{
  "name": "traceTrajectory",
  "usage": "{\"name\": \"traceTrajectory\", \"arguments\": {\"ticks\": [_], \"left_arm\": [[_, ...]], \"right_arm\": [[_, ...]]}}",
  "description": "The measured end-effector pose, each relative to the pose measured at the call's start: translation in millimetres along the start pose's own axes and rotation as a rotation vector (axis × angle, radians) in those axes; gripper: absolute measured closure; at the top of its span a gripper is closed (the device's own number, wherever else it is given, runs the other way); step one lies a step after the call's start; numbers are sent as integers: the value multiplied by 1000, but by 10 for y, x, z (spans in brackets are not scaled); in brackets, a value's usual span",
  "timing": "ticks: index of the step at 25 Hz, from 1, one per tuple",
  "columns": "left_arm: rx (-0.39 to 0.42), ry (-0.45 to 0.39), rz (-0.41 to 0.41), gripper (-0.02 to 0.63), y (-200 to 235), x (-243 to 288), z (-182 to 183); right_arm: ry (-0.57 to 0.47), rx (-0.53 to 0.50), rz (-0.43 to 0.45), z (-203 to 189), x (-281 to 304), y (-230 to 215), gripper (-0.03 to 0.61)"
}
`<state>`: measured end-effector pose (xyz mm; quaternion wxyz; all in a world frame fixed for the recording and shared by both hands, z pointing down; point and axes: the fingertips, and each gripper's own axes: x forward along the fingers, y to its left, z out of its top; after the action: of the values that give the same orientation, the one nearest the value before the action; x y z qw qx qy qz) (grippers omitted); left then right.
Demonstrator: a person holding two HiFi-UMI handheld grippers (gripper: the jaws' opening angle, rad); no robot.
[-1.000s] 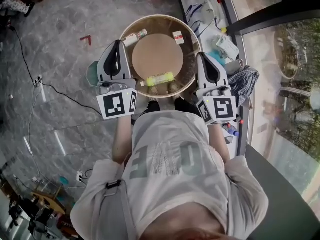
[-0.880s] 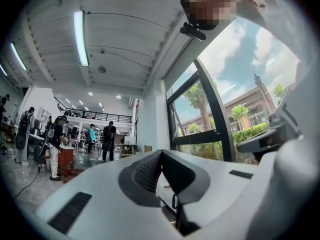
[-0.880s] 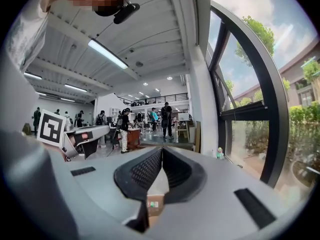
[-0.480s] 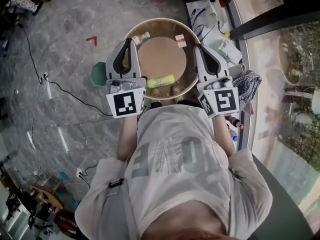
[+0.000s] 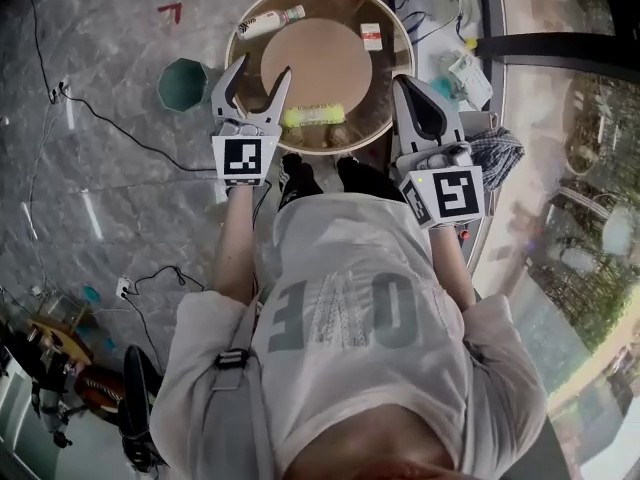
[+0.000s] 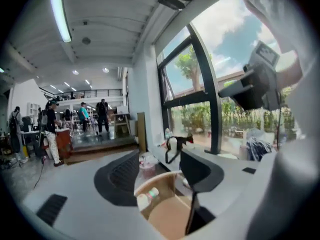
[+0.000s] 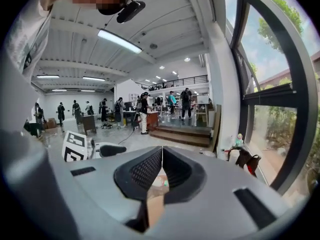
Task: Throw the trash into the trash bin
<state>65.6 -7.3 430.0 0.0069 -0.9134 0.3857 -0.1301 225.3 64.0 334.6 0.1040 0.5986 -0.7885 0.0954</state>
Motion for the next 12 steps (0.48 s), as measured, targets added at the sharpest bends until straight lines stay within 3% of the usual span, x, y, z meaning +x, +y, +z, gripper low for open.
{"name": "traceTrajectory", "arguments": {"ticks": [3,7,12], "left_arm": [[25,222,-110,362,-229,7,-1044],[39,439,-219,364,-447,-124,-2243],[91,663,-346,364,-702,-319,-3286]], "right_arm": [[98,-12,79,-317,130,211,563],[207,-17,149,-730,317,474,563],[217,9,298,-1012,499,892,563]]}}
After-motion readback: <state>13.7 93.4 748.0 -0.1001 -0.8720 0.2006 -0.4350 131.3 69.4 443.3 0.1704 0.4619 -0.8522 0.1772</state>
